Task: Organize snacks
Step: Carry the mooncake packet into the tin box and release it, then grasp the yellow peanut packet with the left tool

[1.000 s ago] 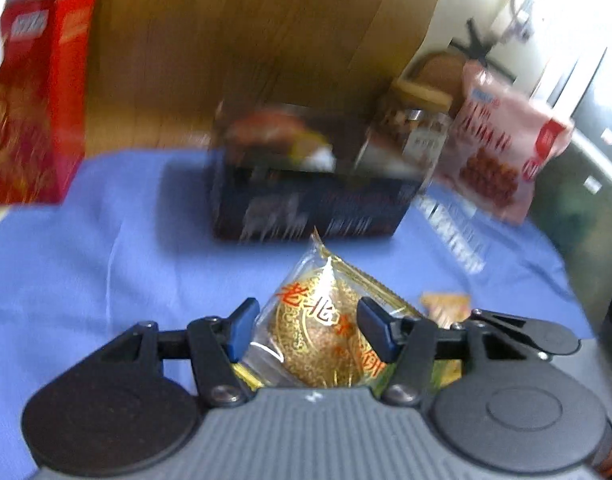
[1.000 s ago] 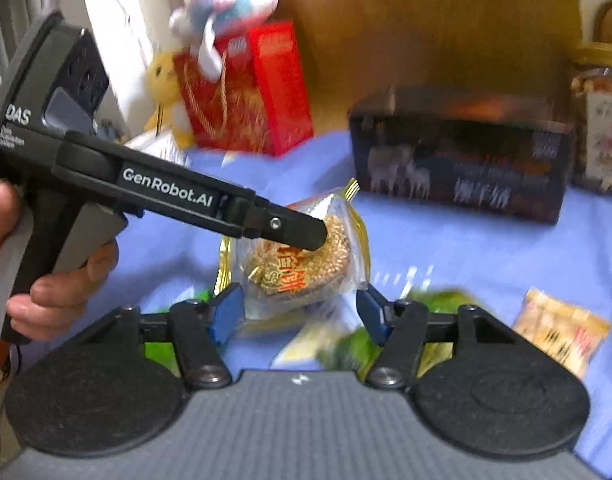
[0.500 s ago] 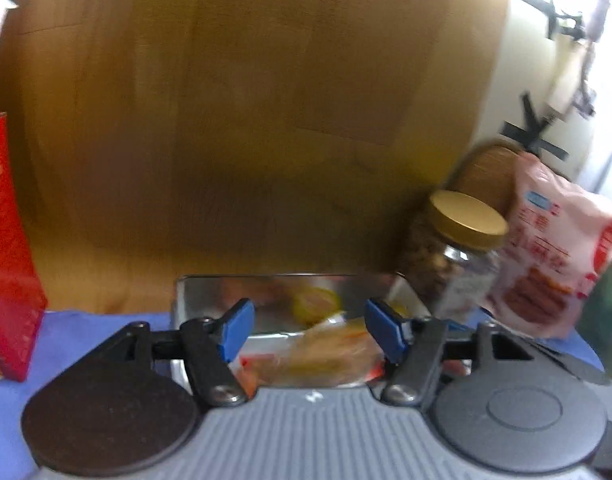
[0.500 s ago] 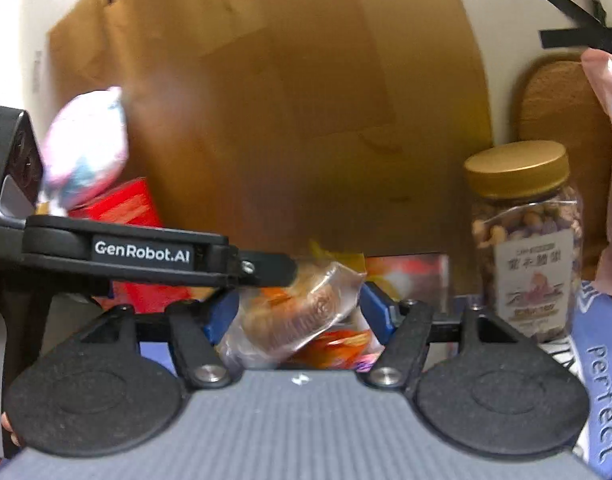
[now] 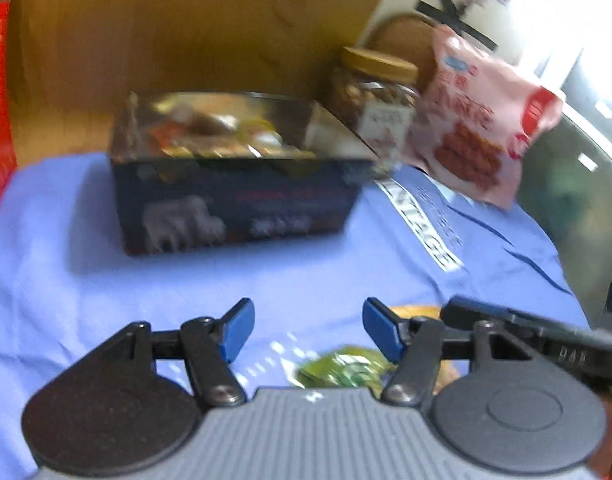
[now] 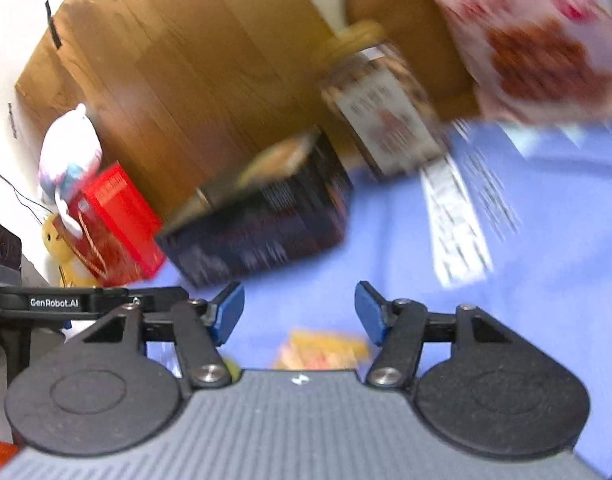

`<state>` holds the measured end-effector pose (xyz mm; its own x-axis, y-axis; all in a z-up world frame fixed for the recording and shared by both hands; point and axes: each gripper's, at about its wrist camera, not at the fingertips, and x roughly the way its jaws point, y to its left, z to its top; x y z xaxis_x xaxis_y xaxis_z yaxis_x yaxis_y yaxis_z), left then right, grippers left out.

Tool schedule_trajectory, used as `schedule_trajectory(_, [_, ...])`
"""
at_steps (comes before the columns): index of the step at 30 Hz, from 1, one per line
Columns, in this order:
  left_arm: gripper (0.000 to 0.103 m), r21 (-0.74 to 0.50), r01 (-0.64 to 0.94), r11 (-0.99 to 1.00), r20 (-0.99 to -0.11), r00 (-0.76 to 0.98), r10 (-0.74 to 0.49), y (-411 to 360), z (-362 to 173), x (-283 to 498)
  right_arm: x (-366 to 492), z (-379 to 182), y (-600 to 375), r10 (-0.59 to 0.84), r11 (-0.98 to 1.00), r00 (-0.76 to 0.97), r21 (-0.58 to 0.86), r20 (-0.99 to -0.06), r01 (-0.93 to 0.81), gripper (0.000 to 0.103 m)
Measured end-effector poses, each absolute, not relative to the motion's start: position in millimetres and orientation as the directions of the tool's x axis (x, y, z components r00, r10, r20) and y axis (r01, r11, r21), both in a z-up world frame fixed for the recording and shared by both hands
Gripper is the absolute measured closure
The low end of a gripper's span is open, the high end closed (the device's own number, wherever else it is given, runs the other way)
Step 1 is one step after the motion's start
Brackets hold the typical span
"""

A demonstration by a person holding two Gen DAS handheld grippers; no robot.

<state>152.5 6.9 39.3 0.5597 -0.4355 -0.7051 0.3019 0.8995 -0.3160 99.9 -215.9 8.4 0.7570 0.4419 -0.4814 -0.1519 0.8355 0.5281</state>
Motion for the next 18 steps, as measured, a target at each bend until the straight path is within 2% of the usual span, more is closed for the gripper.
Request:
schedule_trajectory(5, [0.043, -0.379, 0.332, 0.864, -0.703, 0.503, -0.502, -12.4, 37.3, 144.4, 61.7, -0.9, -205.6, 0.438, 0.865, 0.736, 0.464, -0.517, -0.189, 0.039])
schedule_trajectory(10, [0.043, -0.370, 0.393, 0.842, -0.710, 0.465, -0.529, -50.2, 42.9, 141.6, 43.1, 5.3, -166.9, 0.387, 0.922, 0.733, 0.218, -0.559, -0.320, 0.039])
schedule_trajectory(15, [0.039, -0.321, 0.391, 0.863, -0.784, 0.402, -0.473, -79.2, 27.7, 146.9, 45.6, 1.5, -154.2, 0.343, 0.931, 0.740, 0.103, -0.579, -0.350, 0.040])
schedule_trajectory(17, [0.033, -0.326, 0.381, 0.865, -0.789, 0.396, -0.471, -84.2, 23.2, 147.0, 46.4, 0.5, -157.1, 0.311, 0.940, 0.753, 0.074, -0.580, -0.332, 0.053])
schedule_trajectory(18, [0.032, -0.324, 0.381, 0.866, -0.792, 0.391, -0.469, -87.6, 22.7, 147.3, 46.4, 0.0, -160.3, 0.292, 0.946, 0.763, 0.058, -0.577, -0.318, 0.054])
